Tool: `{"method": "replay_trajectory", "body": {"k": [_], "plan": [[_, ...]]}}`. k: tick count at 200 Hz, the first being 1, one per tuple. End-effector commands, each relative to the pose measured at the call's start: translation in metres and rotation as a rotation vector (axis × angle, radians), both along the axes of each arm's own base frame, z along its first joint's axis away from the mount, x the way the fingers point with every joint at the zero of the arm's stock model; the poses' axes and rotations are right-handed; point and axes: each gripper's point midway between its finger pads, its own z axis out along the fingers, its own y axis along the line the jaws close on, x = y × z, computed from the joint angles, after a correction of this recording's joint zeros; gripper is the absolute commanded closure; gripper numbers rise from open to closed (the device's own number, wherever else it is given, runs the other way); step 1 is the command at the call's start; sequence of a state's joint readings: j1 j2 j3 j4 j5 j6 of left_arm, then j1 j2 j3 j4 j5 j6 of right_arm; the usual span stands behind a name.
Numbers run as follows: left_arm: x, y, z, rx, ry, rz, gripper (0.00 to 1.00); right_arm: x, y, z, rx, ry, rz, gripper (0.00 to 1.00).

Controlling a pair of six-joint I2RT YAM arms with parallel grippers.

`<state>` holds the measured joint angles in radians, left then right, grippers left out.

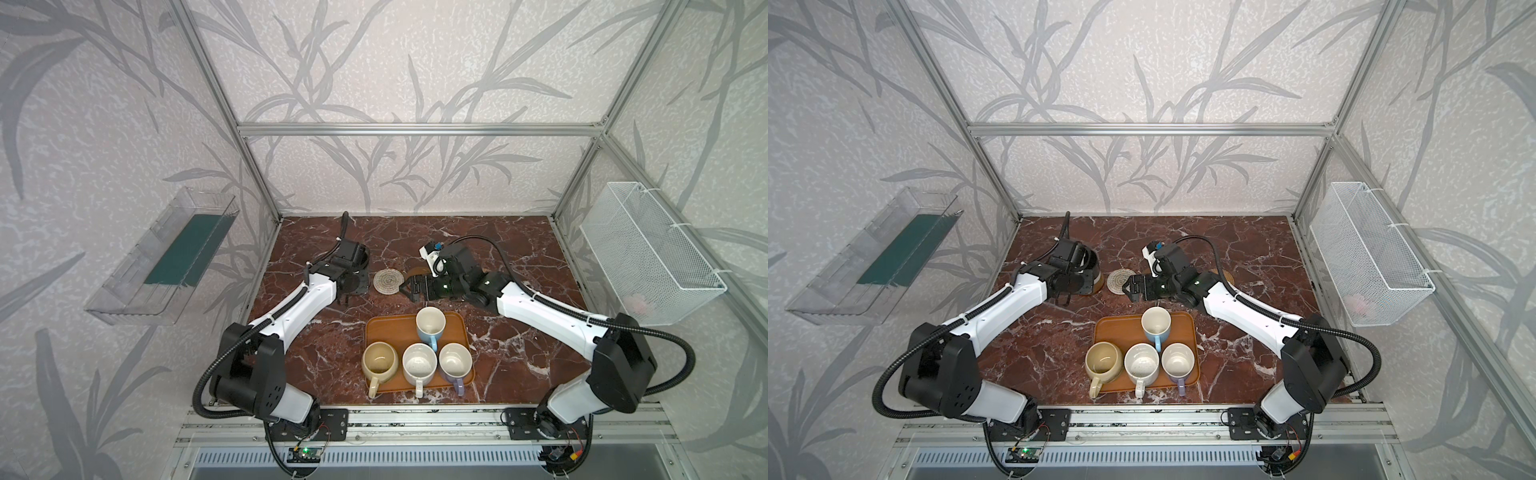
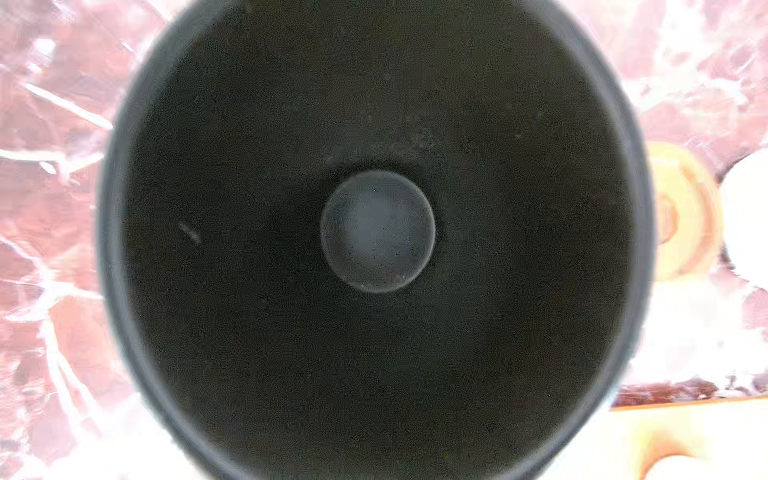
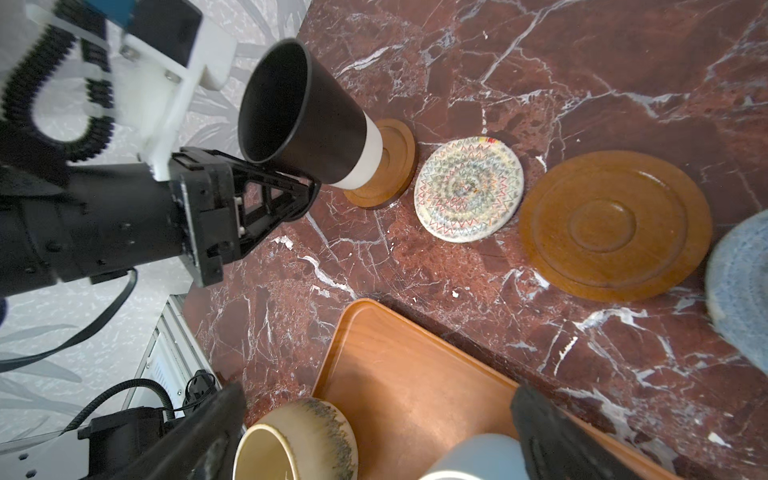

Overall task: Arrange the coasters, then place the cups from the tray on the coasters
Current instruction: 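Carry the black mug with left gripper over the small brown wooden coaster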

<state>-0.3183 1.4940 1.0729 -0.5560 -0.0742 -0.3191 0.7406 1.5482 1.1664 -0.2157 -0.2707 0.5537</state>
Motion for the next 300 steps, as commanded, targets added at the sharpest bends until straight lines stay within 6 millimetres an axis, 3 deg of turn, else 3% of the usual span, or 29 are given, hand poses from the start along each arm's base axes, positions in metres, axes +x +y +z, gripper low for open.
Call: {"method": "replay_trajectory", "body": {"k": [1, 80, 175, 195, 263, 300], "plan": [[0.021, -0.001, 0.006, -0.024, -0.072, -0.016, 1.0, -0.002, -0.001, 0.022, 0.016, -0.037, 0.0, 0.01], [0.035, 0.012, -0.017, 0.017, 0.002, 0.022, 1.0, -0.006, -0.004, 0.012, 0.002, -0.019, 0.005, 0.01], [0.032, 0.014, -0.034, -0.006, 0.048, 0.049, 1.0, -0.008, -0.006, 0.004, -0.016, -0.015, 0.005, 0.01], [0.031, 0.013, -0.036, -0.01, 0.056, 0.046, 0.86, -0.007, -0.006, 0.005, -0.015, -0.016, 0.006, 0.01], [0.03, 0.015, -0.033, -0.001, 0.057, 0.041, 0.71, -0.005, -0.005, 0.007, -0.019, -0.022, 0.009, 0.01], [0.028, 0.023, -0.027, 0.018, 0.046, 0.093, 0.41, -0.006, -0.005, 0.007, -0.025, -0.018, 0.012, 0.01]]}}
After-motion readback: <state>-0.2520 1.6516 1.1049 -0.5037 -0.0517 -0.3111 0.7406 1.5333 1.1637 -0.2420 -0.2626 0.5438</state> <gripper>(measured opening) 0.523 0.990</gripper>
